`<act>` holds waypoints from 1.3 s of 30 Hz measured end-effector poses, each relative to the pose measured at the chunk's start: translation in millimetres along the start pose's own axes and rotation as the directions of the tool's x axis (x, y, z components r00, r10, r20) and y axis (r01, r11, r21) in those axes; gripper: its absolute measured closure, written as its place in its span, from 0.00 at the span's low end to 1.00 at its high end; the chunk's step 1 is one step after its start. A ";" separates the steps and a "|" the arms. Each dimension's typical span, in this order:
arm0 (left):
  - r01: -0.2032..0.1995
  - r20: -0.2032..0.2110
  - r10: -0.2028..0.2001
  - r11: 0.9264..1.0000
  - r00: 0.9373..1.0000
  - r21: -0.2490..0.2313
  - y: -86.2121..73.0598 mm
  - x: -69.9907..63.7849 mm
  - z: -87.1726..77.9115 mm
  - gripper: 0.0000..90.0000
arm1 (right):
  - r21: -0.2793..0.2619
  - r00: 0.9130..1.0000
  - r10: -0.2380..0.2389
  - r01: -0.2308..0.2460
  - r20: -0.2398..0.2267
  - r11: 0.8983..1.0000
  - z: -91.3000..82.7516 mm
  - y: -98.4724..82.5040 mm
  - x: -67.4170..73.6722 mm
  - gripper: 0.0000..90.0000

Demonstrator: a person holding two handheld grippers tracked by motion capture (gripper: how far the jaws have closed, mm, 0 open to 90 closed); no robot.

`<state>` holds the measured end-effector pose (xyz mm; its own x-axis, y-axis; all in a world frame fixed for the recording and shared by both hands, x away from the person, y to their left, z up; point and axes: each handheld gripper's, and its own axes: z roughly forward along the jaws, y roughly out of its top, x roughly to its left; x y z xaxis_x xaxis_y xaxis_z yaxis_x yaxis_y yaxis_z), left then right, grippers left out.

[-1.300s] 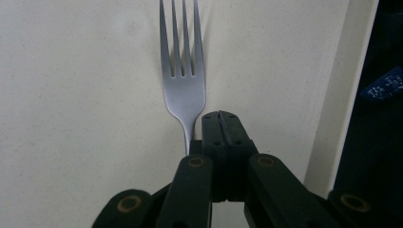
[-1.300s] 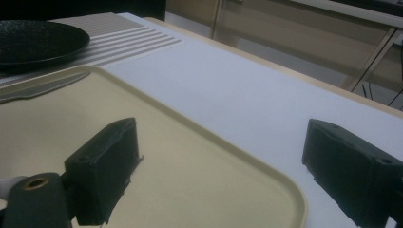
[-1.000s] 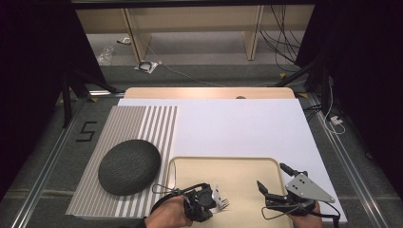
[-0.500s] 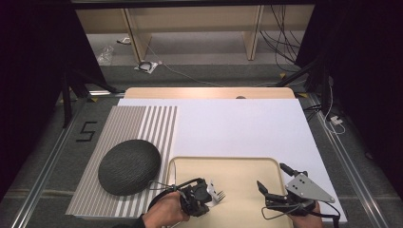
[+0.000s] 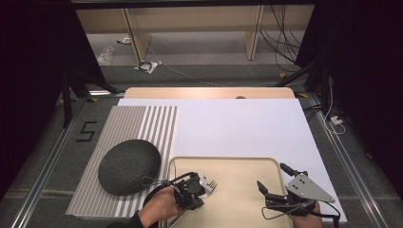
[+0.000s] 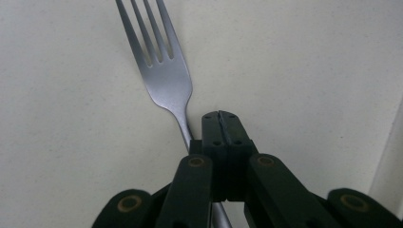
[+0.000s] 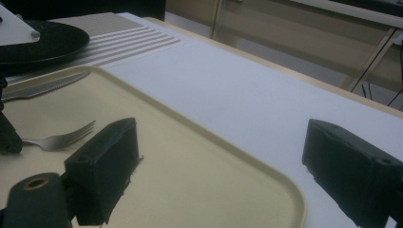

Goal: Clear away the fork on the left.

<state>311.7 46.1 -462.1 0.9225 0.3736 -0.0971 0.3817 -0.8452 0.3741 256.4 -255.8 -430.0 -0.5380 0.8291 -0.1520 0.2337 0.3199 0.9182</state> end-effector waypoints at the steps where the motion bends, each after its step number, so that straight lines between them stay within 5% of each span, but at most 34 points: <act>1: 0.004 -0.002 -0.004 1.000 1.000 0.000 -0.8 1.6 -0.5 0.99 | 0.000 1.000 0.000 0.000 0.000 1.000 0.0 0.0 0.0 0.14; 25: 0.123 -0.049 -0.123 0.992 0.991 -0.010 -29.1 39.9 -15.9 0.99 | -0.012 1.000 -0.002 0.002 -0.002 1.000 -0.2 0.1 0.1 0.14; 39: 0.145 -0.055 -0.146 0.989 0.988 -0.010 -36.7 47.5 -19.6 0.99 | -0.011 1.000 -0.004 0.004 -0.003 1.000 0.0 0.0 0.3 0.14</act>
<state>340.4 102.4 -462.4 0.8525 0.5130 -0.1000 0.5110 -0.7779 0.3657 256.2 -255.5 -430.1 -0.5410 0.8267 -0.1546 0.2226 0.3180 0.9216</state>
